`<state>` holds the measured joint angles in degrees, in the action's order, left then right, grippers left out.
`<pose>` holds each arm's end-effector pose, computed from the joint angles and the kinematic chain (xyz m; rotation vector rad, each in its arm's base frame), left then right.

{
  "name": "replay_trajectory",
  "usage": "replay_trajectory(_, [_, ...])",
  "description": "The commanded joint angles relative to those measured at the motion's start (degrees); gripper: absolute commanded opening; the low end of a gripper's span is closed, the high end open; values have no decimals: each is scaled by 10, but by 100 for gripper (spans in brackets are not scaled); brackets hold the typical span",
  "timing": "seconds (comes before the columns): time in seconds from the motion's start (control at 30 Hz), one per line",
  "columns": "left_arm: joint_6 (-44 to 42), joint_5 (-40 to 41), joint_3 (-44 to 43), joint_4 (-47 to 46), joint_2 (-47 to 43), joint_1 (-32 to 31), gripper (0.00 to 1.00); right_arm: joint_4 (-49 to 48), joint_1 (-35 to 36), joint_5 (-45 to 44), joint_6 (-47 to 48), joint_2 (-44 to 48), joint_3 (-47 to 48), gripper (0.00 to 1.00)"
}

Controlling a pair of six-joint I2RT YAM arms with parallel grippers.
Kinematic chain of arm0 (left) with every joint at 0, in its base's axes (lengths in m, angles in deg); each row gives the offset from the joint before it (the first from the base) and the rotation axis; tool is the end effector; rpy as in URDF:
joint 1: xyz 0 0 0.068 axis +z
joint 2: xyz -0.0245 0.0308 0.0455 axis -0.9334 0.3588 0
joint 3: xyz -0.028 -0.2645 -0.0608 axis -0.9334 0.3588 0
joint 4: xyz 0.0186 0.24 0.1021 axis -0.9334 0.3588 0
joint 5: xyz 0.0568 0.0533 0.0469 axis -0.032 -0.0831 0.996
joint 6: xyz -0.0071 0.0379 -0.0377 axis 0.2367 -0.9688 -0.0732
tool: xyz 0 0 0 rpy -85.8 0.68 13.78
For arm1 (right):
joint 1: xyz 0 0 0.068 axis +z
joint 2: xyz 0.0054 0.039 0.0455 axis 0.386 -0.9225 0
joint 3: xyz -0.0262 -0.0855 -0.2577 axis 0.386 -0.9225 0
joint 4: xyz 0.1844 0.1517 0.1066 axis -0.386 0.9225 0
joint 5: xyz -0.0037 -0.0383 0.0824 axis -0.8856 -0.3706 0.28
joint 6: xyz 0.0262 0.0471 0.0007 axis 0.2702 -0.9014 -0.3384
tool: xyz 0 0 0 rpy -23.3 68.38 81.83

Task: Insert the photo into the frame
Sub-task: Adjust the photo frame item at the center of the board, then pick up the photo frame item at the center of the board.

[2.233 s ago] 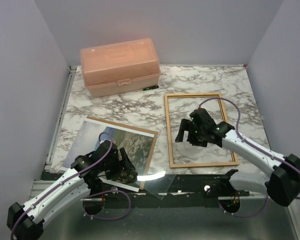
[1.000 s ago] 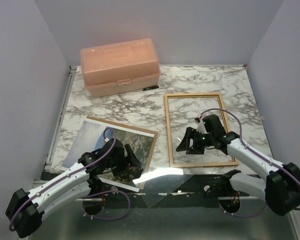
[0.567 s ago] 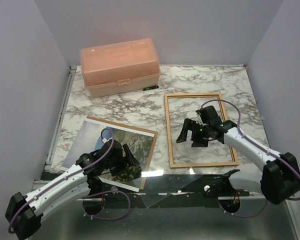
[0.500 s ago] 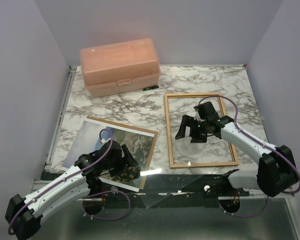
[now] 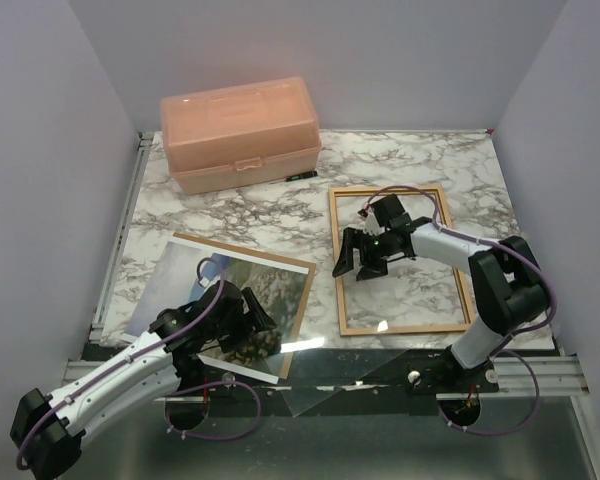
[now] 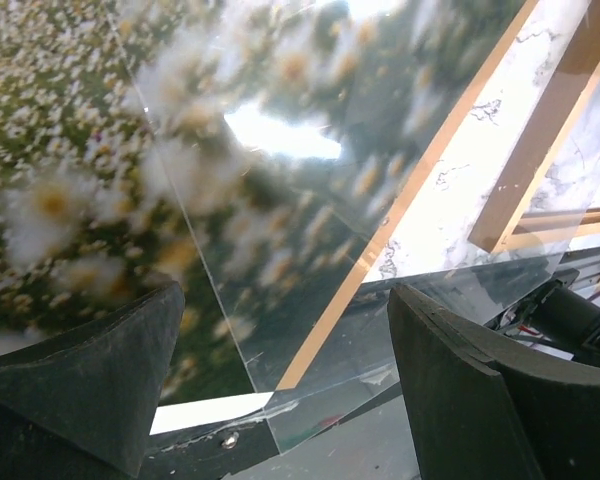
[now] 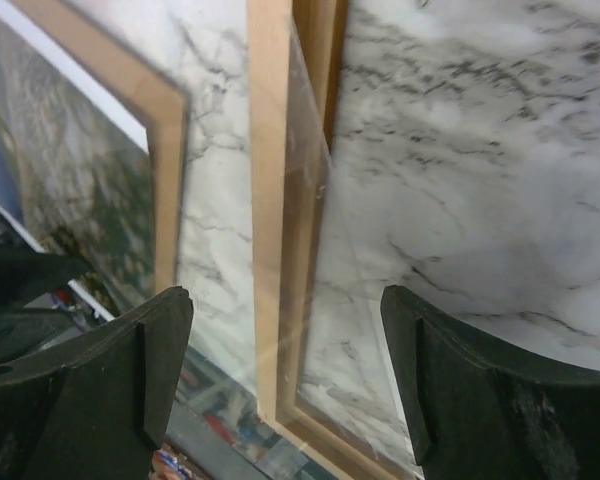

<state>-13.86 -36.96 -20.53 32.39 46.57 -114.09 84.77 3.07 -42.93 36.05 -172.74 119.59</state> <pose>0.0813 -0.0838 0.1608 -0.6300 2.6583 -0.8034 0.2748 0.1503 0.1620 -0.1035 2.8172 0.8807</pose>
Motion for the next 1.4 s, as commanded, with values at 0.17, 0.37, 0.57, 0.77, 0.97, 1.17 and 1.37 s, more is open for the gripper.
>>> replay_trajectory(0.17, [-30,-7,-3,-73,104,3,87,-32,2,97,-21,105,-89,81])
replay_trajectory(0.37, [-69,-9,-51,-112,191,10,87,-11,2,81,-64,228,-171,83])
replay_trajectory(0.57, [-114,-9,-112,-109,271,16,87,7,3,11,-106,284,-223,88])
replay_trajectory(0.77, [-117,5,-121,-73,285,20,87,19,2,-72,-119,246,-200,89])
replay_trajectory(0.97, [-112,9,-104,-60,267,23,87,-26,2,-79,-101,187,-187,88])
replay_trajectory(1.17, [-110,2,-96,-71,268,25,87,-97,1,15,-93,214,-207,83])
replay_trajectory(1.37, [-110,-3,-93,-78,272,25,87,-99,-1,60,-113,295,-201,79])
